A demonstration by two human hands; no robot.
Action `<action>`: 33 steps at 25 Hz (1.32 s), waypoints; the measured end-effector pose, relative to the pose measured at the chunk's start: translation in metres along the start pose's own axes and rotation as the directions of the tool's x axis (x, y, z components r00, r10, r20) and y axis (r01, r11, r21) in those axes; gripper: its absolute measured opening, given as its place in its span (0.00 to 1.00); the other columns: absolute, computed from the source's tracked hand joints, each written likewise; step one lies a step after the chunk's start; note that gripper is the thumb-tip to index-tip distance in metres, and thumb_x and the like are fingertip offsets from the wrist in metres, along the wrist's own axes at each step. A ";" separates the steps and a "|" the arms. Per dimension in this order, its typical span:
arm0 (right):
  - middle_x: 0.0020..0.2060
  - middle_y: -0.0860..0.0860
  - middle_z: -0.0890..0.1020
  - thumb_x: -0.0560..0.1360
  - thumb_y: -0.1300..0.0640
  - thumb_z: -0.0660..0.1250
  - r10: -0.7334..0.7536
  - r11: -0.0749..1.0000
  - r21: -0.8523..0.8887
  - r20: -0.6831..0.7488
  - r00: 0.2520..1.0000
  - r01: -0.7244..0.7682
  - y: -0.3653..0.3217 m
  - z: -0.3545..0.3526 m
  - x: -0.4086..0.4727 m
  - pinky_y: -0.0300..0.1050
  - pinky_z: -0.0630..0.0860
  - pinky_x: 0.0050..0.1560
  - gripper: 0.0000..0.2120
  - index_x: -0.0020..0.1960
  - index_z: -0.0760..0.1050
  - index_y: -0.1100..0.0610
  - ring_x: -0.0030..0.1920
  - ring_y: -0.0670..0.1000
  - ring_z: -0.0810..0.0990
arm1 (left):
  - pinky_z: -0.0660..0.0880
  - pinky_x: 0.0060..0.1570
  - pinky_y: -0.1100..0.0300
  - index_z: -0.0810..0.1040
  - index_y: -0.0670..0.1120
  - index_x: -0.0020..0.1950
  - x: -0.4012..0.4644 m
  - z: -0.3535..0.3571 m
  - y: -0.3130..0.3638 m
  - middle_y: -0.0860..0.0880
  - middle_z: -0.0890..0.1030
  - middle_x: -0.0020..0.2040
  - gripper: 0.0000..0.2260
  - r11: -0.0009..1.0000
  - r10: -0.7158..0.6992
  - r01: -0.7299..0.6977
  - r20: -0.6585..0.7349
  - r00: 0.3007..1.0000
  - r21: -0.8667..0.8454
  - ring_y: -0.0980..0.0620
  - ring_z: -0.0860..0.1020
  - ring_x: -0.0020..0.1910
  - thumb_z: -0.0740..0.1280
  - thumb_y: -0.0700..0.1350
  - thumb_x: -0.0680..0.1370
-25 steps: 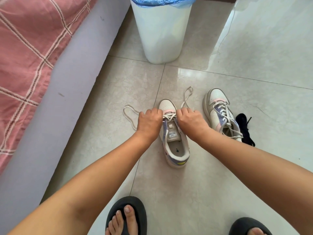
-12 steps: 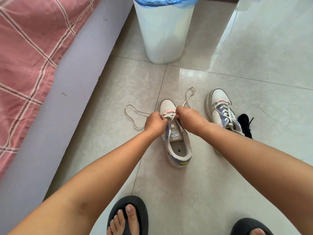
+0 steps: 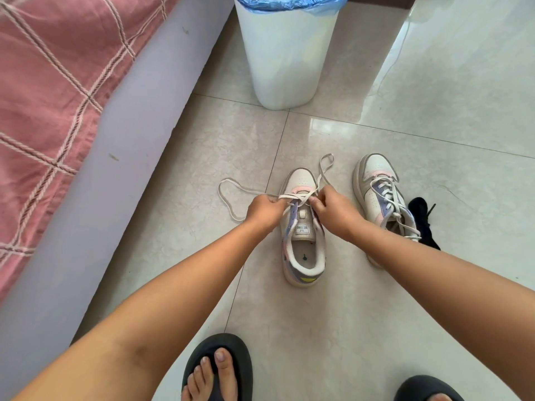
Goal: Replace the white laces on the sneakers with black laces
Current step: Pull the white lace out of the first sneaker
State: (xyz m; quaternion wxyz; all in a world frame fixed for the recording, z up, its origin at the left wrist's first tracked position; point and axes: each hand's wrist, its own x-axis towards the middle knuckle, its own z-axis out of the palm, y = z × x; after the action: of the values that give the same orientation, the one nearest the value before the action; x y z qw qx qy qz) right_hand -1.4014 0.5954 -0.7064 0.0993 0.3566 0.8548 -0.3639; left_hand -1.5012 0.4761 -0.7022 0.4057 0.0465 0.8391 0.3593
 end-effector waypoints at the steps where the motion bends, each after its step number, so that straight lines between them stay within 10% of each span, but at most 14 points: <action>1: 0.43 0.55 0.75 0.81 0.53 0.57 -0.008 0.999 0.054 -0.013 1.000 0.008 -0.001 0.000 -0.002 0.44 0.63 0.42 0.08 0.49 0.67 0.57 0.47 0.57 0.74 | 0.69 0.36 0.58 0.70 0.46 0.37 0.000 0.002 0.002 0.44 0.74 0.38 0.09 0.999 -0.036 0.037 0.014 0.999 -0.035 0.47 0.73 0.37 0.63 0.46 0.76; 4: 0.44 0.56 0.75 0.81 0.57 0.56 -0.045 0.997 0.065 -0.013 0.999 0.045 -0.001 -0.001 0.002 0.44 0.63 0.41 0.05 0.50 0.68 0.59 0.45 0.58 0.73 | 0.70 0.38 0.56 0.70 0.45 0.35 0.005 0.009 0.006 0.44 0.74 0.36 0.10 1.000 -0.029 0.029 0.011 1.000 -0.010 0.46 0.73 0.38 0.64 0.44 0.75; 7: 0.41 0.60 0.77 0.74 0.63 0.65 -0.294 0.877 -0.416 -0.074 0.953 0.239 0.000 -0.003 -0.002 0.48 0.69 0.30 0.06 0.49 0.71 0.63 0.38 0.60 0.79 | 0.72 0.41 0.54 0.72 0.43 0.42 0.002 0.003 0.009 0.41 0.79 0.43 0.05 0.958 0.106 -0.096 -0.023 0.994 0.272 0.41 0.77 0.44 0.63 0.43 0.75; 9: 0.34 0.58 0.77 0.68 0.66 0.67 -0.369 0.788 -0.565 -0.117 0.922 0.244 0.008 -0.007 -0.001 0.42 0.68 0.20 0.07 0.44 0.70 0.62 0.28 0.57 0.78 | 0.68 0.41 0.55 0.73 0.40 0.51 0.000 -0.007 0.007 0.41 0.77 0.51 0.07 0.775 0.265 -0.192 -0.033 0.964 0.602 0.40 0.77 0.50 0.61 0.42 0.77; 11: 0.42 0.58 0.77 0.76 0.63 0.57 -0.287 0.853 -0.480 -0.107 0.952 0.203 0.010 -0.005 0.000 0.46 0.71 0.29 0.05 0.51 0.68 0.62 0.38 0.59 0.80 | 0.66 0.40 0.55 0.71 0.40 0.54 -0.003 -0.014 0.002 0.42 0.75 0.52 0.08 0.633 0.386 -0.257 -0.010 0.922 0.730 0.41 0.76 0.50 0.59 0.42 0.78; 13: 0.44 0.56 0.75 0.80 0.54 0.55 0.029 0.994 -0.098 -0.109 0.994 -0.040 0.009 -0.002 0.001 0.51 0.73 0.40 0.08 0.51 0.68 0.58 0.45 0.59 0.77 | 0.67 0.40 0.56 0.72 0.42 0.48 -0.003 -0.014 -0.001 0.45 0.75 0.45 0.06 0.787 0.298 -0.203 -0.071 0.952 0.583 0.44 0.75 0.45 0.60 0.45 0.78; 16: 0.35 0.52 0.76 0.78 0.49 0.60 0.277 0.855 0.448 0.028 0.960 -0.260 0.006 0.005 0.004 0.58 0.78 0.49 0.12 0.39 0.67 0.54 0.39 0.55 0.76 | 0.68 0.32 0.61 0.68 0.47 0.37 -0.003 -0.008 0.005 0.47 0.71 0.35 0.10 0.995 -0.090 0.092 0.062 0.994 -0.032 0.49 0.71 0.32 0.62 0.47 0.77; 21: 0.32 0.50 0.73 0.78 0.57 0.59 0.134 0.945 0.308 -0.052 0.990 -0.111 0.005 0.003 0.002 0.46 0.68 0.38 0.09 0.38 0.66 0.54 0.35 0.53 0.71 | 0.62 0.19 0.70 0.69 0.46 0.36 0.002 0.012 0.015 0.48 0.70 0.32 0.10 0.933 -0.129 0.162 0.122 0.984 -0.320 0.53 0.67 0.28 0.65 0.40 0.77; 24: 0.41 0.57 0.76 0.78 0.58 0.58 -0.074 0.983 -0.179 -0.120 0.990 0.052 0.010 -0.010 -0.002 0.46 0.64 0.38 0.03 0.47 0.68 0.57 0.40 0.58 0.74 | 0.70 0.34 0.61 0.76 0.45 0.44 0.007 -0.002 0.010 0.46 0.76 0.39 0.03 0.985 0.054 -0.048 -0.034 0.998 0.163 0.47 0.76 0.38 0.64 0.43 0.76; 27: 0.50 0.60 0.78 0.79 0.58 0.57 -0.125 0.840 -0.542 -0.160 0.979 0.019 0.027 -0.025 -0.003 0.47 0.64 0.38 0.09 0.58 0.68 0.60 0.47 0.62 0.78 | 0.68 0.47 0.54 0.72 0.41 0.57 0.009 -0.032 -0.002 0.44 0.76 0.55 0.10 0.661 0.259 -0.067 -0.143 0.955 0.747 0.42 0.76 0.54 0.61 0.43 0.78; 29: 0.45 0.59 0.77 0.80 0.56 0.56 -0.032 0.919 -0.390 -0.226 0.974 -0.061 0.028 -0.024 -0.003 0.47 0.67 0.37 0.09 0.55 0.69 0.61 0.44 0.61 0.77 | 0.66 0.45 0.55 0.71 0.40 0.57 0.007 -0.038 -0.005 0.43 0.76 0.54 0.11 0.615 0.285 -0.054 -0.158 0.946 0.787 0.41 0.76 0.53 0.59 0.44 0.77; 31: 0.40 0.55 0.75 0.80 0.51 0.58 0.234 0.967 0.142 -0.150 0.960 -0.213 0.020 -0.019 0.001 0.47 0.73 0.34 0.10 0.49 0.68 0.58 0.39 0.58 0.76 | 0.67 0.42 0.56 0.73 0.40 0.54 0.005 -0.031 0.000 0.44 0.77 0.49 0.12 0.761 0.177 -0.030 -0.163 0.971 0.648 0.42 0.77 0.47 0.57 0.47 0.78; 33: 0.34 0.52 0.73 0.79 0.51 0.61 0.393 0.742 0.564 0.073 0.917 -0.363 0.011 -0.013 0.005 0.41 0.71 0.28 0.10 0.42 0.68 0.55 0.33 0.50 0.73 | 0.67 0.36 0.59 0.73 0.42 0.45 0.003 -0.018 0.008 0.45 0.76 0.39 0.14 0.940 -0.091 0.088 -0.004 0.996 0.330 0.45 0.76 0.36 0.55 0.51 0.79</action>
State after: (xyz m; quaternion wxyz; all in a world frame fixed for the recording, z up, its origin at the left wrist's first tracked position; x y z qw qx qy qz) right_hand -1.3963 0.6121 -0.7053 0.0390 0.5444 0.6196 -0.5641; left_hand -1.5175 0.4732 -0.6913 0.4127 0.0774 0.8864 0.1949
